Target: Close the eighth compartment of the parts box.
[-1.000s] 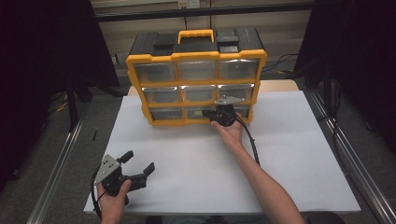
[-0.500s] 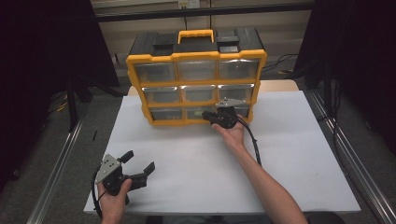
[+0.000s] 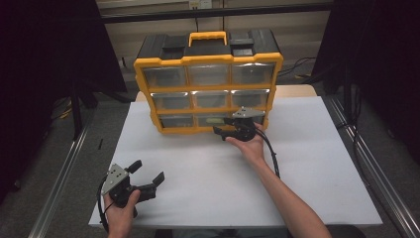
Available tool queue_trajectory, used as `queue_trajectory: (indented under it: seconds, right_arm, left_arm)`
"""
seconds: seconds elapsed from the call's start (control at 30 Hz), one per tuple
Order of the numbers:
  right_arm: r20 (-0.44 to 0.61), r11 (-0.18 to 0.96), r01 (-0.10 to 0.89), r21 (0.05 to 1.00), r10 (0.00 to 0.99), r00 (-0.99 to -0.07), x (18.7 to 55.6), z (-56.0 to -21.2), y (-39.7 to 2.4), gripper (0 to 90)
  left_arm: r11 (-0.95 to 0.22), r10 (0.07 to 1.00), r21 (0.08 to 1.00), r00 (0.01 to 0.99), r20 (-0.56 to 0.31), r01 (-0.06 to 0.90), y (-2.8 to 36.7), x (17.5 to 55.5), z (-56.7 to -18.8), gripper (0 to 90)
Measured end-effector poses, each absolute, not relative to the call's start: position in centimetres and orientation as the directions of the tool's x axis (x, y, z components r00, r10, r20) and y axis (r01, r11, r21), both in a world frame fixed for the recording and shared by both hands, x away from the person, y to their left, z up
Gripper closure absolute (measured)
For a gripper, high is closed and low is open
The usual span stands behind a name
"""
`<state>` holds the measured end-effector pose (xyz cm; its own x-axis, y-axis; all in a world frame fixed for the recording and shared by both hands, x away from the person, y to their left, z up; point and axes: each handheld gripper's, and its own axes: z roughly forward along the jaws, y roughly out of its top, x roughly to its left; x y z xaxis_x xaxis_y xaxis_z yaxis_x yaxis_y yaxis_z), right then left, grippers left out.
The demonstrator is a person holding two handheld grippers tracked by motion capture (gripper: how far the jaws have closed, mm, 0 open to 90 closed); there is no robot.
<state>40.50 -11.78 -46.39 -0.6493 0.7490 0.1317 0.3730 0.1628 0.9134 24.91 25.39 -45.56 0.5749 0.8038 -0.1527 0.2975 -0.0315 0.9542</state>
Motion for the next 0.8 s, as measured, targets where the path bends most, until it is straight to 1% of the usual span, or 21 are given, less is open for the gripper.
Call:
queue_trajectory:
  seconds: [0.07,0.13,0.2,0.37,0.53,0.57,0.63,0.73,0.8]
  right_arm:
    - [0.137,0.159,0.38,0.911,0.753,-0.644,40.3,-46.3,-11.9,25.3]
    - [0.13,0.165,0.379,0.911,0.756,-0.641,40.0,-46.2,-12.0,17.3]
    - [0.139,0.161,0.385,0.909,0.753,-0.643,39.7,-46.1,-12.0,11.7]
    - [0.118,0.178,0.384,0.906,0.766,-0.632,39.0,-45.8,-12.4,2.5]
    - [0.126,0.168,0.38,0.909,0.76,-0.638,38.2,-45.3,-12.7,2.1]
    - [0.133,0.162,0.379,0.911,0.755,-0.642,38.0,-45.2,-12.8,2.1]
    - [0.144,0.151,0.384,0.911,0.755,-0.64,37.7,-44.9,-12.8,2.2]
    - [0.125,0.153,0.367,0.917,0.766,-0.631,37.0,-44.7,-13.1,2.2]
    - [0.141,0.132,0.368,0.92,0.766,-0.627,36.7,-44.5,-13.4,2.1]
  left_arm:
    - [-0.032,0.801,0.954,0.579,-0.154,0.298,25.4,24.9,-45.6,4.1]
    - [-0.036,0.8,0.954,0.581,-0.15,0.297,25.5,24.9,-45.6,4.1]
    - [-0.035,0.802,0.954,0.577,-0.15,0.297,25.5,24.8,-45.6,4.0]
    - [-0.029,0.804,0.956,0.575,-0.152,0.293,25.6,24.8,-45.6,4.1]
    - [-0.037,0.809,0.957,0.571,-0.141,0.289,25.6,24.8,-45.6,4.1]
    - [-0.024,0.81,0.958,0.567,-0.147,0.284,25.5,24.8,-45.6,4.1]
    - [-0.028,0.811,0.96,0.568,-0.141,0.278,25.6,24.8,-45.6,4.1]
    - [-0.023,0.811,0.962,0.568,-0.14,0.27,25.6,24.7,-45.6,4.1]
    - [-0.021,0.813,0.963,0.565,-0.141,0.27,25.5,24.7,-45.6,4.1]
